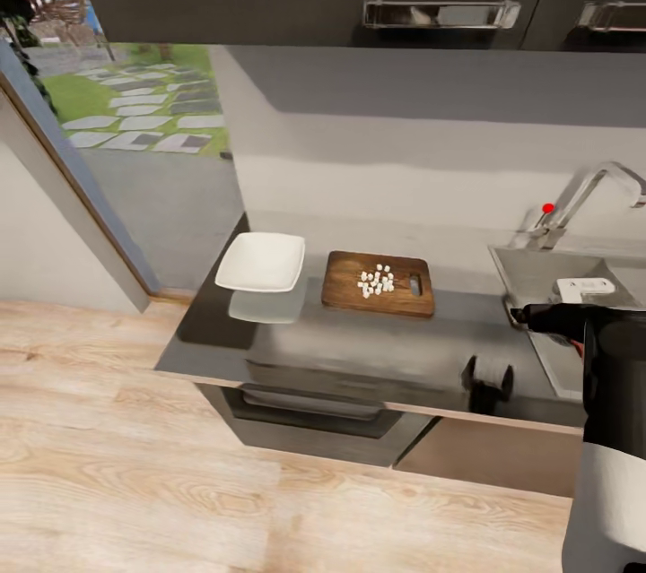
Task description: In the kitchen, take the Vidalia onion out of the sink, dice it on the chopping board with the paring knife, put the diced onion into the bowl on the countertop, then place both the paring knife and the chopping board into the sink.
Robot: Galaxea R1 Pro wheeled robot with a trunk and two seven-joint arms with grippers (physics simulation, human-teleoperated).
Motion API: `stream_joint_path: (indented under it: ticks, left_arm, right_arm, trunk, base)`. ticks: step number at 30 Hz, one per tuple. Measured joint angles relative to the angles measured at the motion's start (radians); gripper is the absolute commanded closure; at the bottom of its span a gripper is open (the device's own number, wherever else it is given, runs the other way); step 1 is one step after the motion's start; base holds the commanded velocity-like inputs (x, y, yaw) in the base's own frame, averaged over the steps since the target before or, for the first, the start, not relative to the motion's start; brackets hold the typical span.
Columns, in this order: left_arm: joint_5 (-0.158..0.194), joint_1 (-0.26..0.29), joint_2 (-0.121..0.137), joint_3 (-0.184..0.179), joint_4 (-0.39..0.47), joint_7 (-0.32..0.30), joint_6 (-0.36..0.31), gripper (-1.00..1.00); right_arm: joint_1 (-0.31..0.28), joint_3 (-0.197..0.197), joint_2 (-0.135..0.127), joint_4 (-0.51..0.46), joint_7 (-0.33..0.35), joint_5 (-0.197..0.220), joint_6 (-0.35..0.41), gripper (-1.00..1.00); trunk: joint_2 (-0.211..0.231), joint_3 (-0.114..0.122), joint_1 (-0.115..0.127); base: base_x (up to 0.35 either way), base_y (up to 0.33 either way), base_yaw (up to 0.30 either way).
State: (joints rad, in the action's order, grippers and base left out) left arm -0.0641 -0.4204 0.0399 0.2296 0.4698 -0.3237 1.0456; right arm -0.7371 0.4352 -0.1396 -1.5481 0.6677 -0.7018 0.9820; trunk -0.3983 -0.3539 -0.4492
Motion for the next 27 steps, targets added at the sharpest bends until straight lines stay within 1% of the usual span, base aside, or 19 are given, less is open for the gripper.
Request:
stream_joint_path:
  ticks: [19, 24, 27]
  left_arm:
    - [0.000, 0.000, 0.000, 0.000, 0.000, 0.000, 0.000, -1.00]
    - [0.000, 0.000, -0.001, 0.000, 0.000, 0.000, 0.000, -1.00]
    - [0.000, 0.000, -0.001, -0.001, -0.001, 0.000, 0.000, -1.00]
  right_arm:
    - [0.000, -0.001, 0.000, 0.001, 0.000, 0.002, 0.000, -1.00]
    - [0.000, -0.001, 0.000, 0.002, 0.000, 0.003, -0.001, -1.00]
    - [0.000, 0.000, 0.000, 0.004, 0.000, 0.003, -0.001, -1.00]
  trunk:
    - [0.000, 0.000, 0.000]
    - [0.000, 0.000, 0.000]
    - [0.000, 0.000, 0.000]
  base:
    - [0.175, 0.301, 0.000]
    - [0.233, 0.235, 0.000]
    - [0.068, 0.058, 0.000]
